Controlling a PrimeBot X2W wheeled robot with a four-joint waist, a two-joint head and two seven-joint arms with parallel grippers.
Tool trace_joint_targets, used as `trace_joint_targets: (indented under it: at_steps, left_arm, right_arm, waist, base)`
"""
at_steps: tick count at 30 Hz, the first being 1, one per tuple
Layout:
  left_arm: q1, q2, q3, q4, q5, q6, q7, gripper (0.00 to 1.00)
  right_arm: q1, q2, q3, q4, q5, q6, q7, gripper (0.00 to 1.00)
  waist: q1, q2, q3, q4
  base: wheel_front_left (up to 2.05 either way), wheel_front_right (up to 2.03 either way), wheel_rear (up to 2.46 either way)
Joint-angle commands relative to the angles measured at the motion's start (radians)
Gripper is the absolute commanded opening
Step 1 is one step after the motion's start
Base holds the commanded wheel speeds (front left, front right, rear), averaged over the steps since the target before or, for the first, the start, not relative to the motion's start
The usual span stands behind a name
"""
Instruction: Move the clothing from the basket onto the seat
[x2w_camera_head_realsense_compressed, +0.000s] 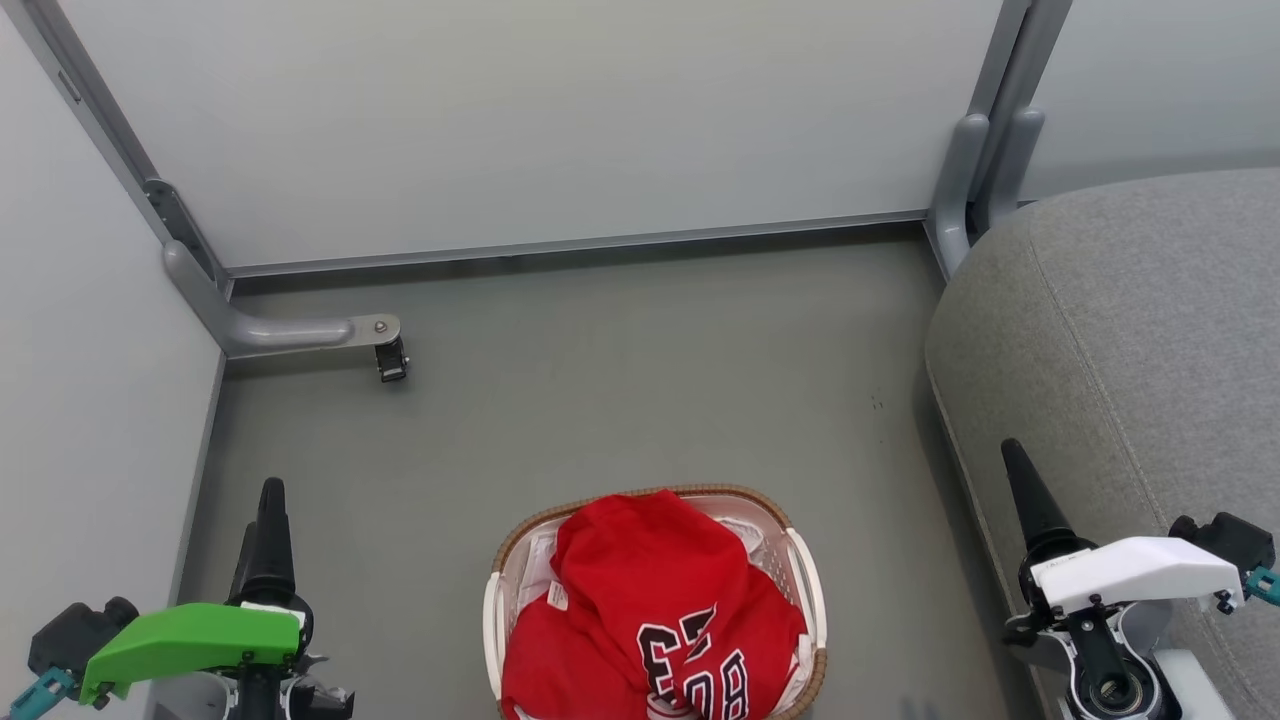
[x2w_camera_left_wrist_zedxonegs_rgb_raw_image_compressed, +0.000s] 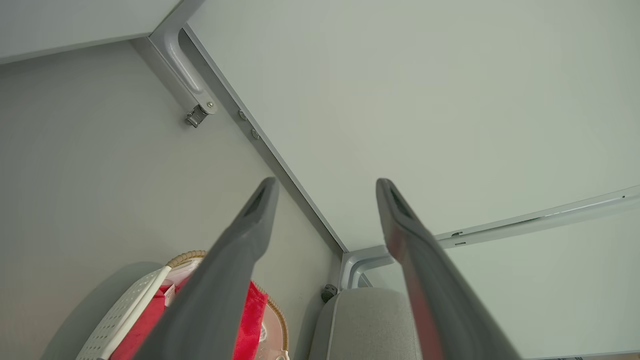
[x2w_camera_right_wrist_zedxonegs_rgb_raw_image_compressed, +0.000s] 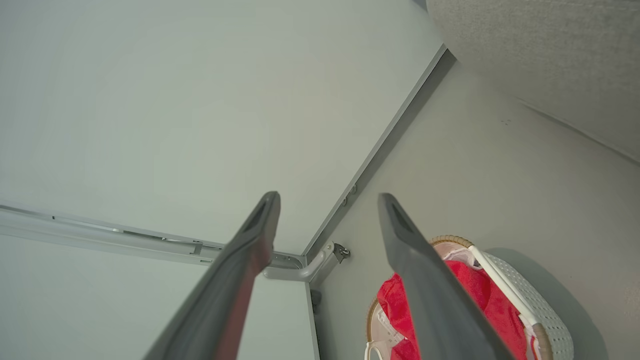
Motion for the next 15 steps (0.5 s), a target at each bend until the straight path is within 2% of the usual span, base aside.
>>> trace_joint_targets:
  at_steps: [1,15]
  left_arm:
    - [-0.030,0.017,-0.005,-0.009,0.046,-0.001,-0.011,1.00]
    - [-0.028,0.030,-0.036,-0.001,0.328,-0.001,-0.061,1.00]
  right_arm:
    - [-0.030,-0.014,0.012,-0.008,-0.044,0.000,-0.011,1.00]
    - [-0.047,-0.029,0.056,0.019,-0.305,0.000,-0.061,1.00]
  waist:
    - [-0.0001,0.0000,0.001,0.000]
    - [-0.0001,0.0000,0.006,0.000]
  base:
    - [0.00,0.00,0.00]
    - [0.00,0.00,0.00]
